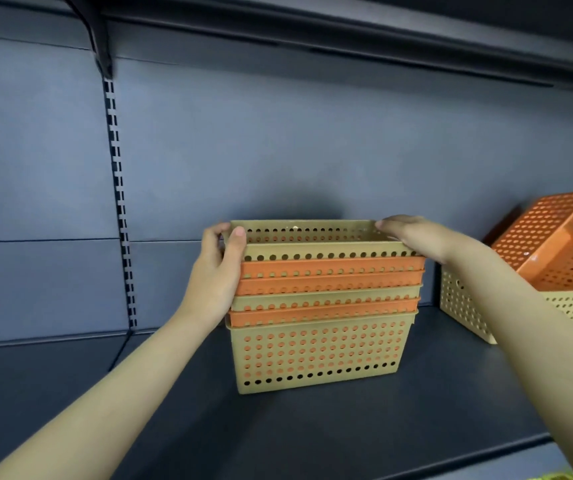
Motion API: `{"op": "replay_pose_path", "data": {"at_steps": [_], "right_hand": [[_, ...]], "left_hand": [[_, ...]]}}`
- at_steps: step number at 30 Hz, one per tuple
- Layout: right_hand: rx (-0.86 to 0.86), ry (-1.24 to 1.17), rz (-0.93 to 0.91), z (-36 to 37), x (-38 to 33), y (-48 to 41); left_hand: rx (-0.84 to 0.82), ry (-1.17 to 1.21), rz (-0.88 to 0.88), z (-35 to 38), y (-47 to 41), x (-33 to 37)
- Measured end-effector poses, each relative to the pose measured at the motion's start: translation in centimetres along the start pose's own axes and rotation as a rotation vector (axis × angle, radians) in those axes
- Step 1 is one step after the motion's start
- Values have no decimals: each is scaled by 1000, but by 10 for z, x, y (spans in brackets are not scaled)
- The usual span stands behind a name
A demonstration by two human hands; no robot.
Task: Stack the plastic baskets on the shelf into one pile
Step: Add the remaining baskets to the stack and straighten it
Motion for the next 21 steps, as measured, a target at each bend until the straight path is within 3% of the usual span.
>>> {"op": "replay_pose_path", "data": {"at_steps": [8, 10, 13, 15, 18, 21], "right_hand": [[72, -5, -47, -55, 95, -20], [107, -34, -79, -67, 117, -27], [318, -39, -69, -97, 162, -37], [545, 17, -11, -122, 197, -36], [799, 115, 151, -149, 246, -22], [859, 52, 177, -154, 281, -17]], "left_hand": [[18, -43, -10, 103, -9, -3], [115, -250, 145, 118, -4, 16], [206, -731, 536, 168, 11, 58], [134, -903, 710, 217, 17, 72], [-22, -1070, 711, 285, 14, 64], [-16, -1209, 637, 313, 11, 51]]}}
Point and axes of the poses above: each hand's wrist, its own y-axis away from the middle knuckle, its own z-axis out of the palm, x = y × z, the point moved 9 cm from there along -y, towards the middle knuckle, and after that the axes turned 13 degrees about y, right-handed, at the moved point
